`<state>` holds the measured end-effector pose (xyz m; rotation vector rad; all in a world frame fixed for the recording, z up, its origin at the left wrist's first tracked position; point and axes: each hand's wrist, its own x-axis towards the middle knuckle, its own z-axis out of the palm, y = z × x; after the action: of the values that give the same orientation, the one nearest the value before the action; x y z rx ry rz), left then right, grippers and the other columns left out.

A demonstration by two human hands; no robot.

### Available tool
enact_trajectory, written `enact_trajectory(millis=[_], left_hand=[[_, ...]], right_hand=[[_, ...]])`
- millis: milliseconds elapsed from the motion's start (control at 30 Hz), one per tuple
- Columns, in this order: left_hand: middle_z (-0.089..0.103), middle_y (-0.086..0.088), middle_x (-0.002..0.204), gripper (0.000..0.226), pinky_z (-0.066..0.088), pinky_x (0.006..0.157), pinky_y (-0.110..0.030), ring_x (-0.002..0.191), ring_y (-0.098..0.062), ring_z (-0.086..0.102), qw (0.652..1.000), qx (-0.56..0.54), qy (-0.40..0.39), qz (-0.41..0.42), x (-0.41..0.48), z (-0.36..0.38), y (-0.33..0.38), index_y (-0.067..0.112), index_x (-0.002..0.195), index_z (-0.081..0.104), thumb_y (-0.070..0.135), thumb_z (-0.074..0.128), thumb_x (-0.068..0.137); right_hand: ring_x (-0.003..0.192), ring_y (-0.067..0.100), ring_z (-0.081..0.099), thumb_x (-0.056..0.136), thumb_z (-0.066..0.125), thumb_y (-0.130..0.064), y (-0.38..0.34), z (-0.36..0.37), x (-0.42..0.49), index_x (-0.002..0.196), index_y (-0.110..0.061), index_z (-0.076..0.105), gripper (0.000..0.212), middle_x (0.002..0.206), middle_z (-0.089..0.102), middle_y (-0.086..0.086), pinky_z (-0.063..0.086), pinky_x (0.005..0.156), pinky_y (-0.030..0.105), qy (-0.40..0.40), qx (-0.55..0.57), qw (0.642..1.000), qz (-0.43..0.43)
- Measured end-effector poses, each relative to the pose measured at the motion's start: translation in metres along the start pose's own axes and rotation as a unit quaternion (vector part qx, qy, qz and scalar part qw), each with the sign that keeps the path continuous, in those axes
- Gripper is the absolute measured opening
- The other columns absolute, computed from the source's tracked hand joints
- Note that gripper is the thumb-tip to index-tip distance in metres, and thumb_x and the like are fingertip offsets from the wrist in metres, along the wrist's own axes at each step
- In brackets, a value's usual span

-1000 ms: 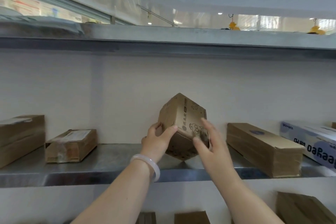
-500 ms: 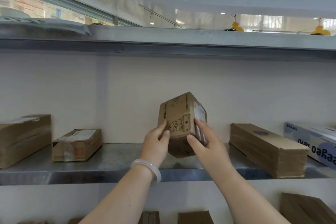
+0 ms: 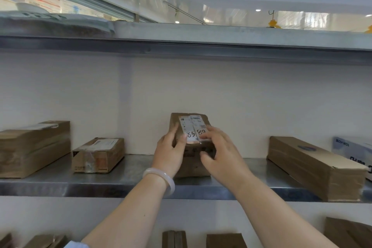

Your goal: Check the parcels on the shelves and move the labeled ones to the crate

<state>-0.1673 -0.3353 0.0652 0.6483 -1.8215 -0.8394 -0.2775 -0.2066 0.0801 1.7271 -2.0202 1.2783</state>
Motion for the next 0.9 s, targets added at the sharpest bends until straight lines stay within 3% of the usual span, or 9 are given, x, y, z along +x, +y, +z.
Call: enact_trajectory(millis=[67,200,333,400,500,600,667,767,900], left_hand=[[0.056,0.0,0.139,0.048,0.039,0.106,-0.029,0.129,-0.017,0.05,1.0,0.014,-0.004,-0.016,0.005,-0.006,-0.005,0.03,0.141,0.049,0.047,0.051,0.097],[0.054,0.004,0.138,0.081,0.042,0.109,-0.036,0.127,-0.014,0.051,0.997,0.045,-0.05,-0.035,0.009,-0.014,-0.008,0.037,0.142,0.043,0.074,0.058,0.071],[0.056,0.005,0.134,0.057,0.042,0.101,-0.028,0.124,-0.016,0.052,0.997,0.06,-0.037,-0.033,0.014,-0.022,-0.014,0.033,0.14,0.046,0.046,0.066,0.088],[0.058,0.003,0.131,0.053,0.041,0.095,-0.024,0.12,-0.017,0.054,0.996,0.084,-0.023,-0.023,0.015,-0.024,-0.02,0.032,0.138,0.048,0.042,0.066,0.089],[0.056,0.0,0.133,0.056,0.043,0.103,-0.031,0.122,-0.017,0.054,0.995,0.097,-0.023,0.002,0.016,-0.025,-0.023,0.03,0.137,0.05,0.042,0.068,0.086],[0.044,-0.005,0.146,0.056,0.032,0.11,-0.029,0.135,-0.022,0.04,0.988,0.138,-0.007,0.067,0.015,-0.021,-0.014,0.029,0.138,0.05,0.042,0.068,0.086],[0.036,-0.006,0.153,0.057,0.028,0.113,-0.038,0.142,-0.026,0.03,0.972,0.188,0.023,0.14,0.007,-0.013,0.001,0.033,0.14,0.048,0.045,0.065,0.087],[0.043,-0.005,0.15,0.056,0.032,0.111,-0.044,0.138,-0.027,0.036,0.95,0.187,0.02,0.248,-0.007,0.009,0.028,0.031,0.139,0.051,0.05,0.058,0.087],[0.052,-0.007,0.143,0.059,0.034,0.112,-0.046,0.132,-0.029,0.045,0.941,0.177,-0.021,0.289,-0.027,0.057,0.056,0.026,0.136,0.056,0.053,0.049,0.084]], right_hand=[[0.142,0.011,0.025,0.087,0.062,-0.022,0.006,0.006,0.002,0.137,-0.03,0.045,0.053,0.154,0.027,-0.007,0.018,0.11,0.018,0.012,0.009,0.999,0.044],[0.127,0.009,0.045,0.084,0.066,-0.017,0.012,0.021,0.001,0.144,-0.034,0.035,0.069,0.139,0.045,-0.007,0.04,0.105,0.024,-0.016,0.11,0.99,0.087],[0.117,0.002,0.048,0.088,0.063,-0.016,0.006,0.028,0.003,0.145,-0.035,0.035,0.066,0.129,0.045,-0.016,0.044,0.096,0.019,-0.005,0.132,0.988,0.085],[0.12,0.002,0.047,0.088,0.063,-0.019,0.002,0.031,0.004,0.146,-0.037,0.033,0.068,0.13,0.045,-0.018,0.044,0.1,0.023,-0.008,0.126,0.989,0.082],[0.123,-0.001,0.042,0.089,0.063,-0.029,-0.001,0.029,0.001,0.15,-0.039,0.025,0.072,0.133,0.042,-0.018,0.037,0.101,0.018,-0.023,0.09,0.993,0.07],[0.124,-0.008,0.03,0.092,0.061,-0.033,0.001,0.016,-0.009,0.15,-0.041,0.022,0.07,0.136,0.037,-0.022,0.024,0.101,0.013,-0.012,0.042,0.997,0.062],[0.134,-0.006,0.025,0.094,0.058,-0.038,0.005,0.0,-0.018,0.15,-0.043,0.019,0.068,0.145,0.032,-0.023,0.021,0.106,0.015,0.006,-0.01,0.998,0.058],[0.142,0.005,0.023,0.094,0.055,-0.042,0.016,-0.035,-0.023,0.149,-0.042,0.022,0.065,0.154,0.029,-0.015,0.023,0.114,0.027,0.029,-0.086,0.994,0.068],[0.142,0.013,0.027,0.092,0.056,-0.042,0.047,-0.091,-0.022,0.147,-0.034,0.034,0.059,0.153,0.035,-0.006,0.026,0.117,0.039,0.086,-0.152,0.98,0.098]])
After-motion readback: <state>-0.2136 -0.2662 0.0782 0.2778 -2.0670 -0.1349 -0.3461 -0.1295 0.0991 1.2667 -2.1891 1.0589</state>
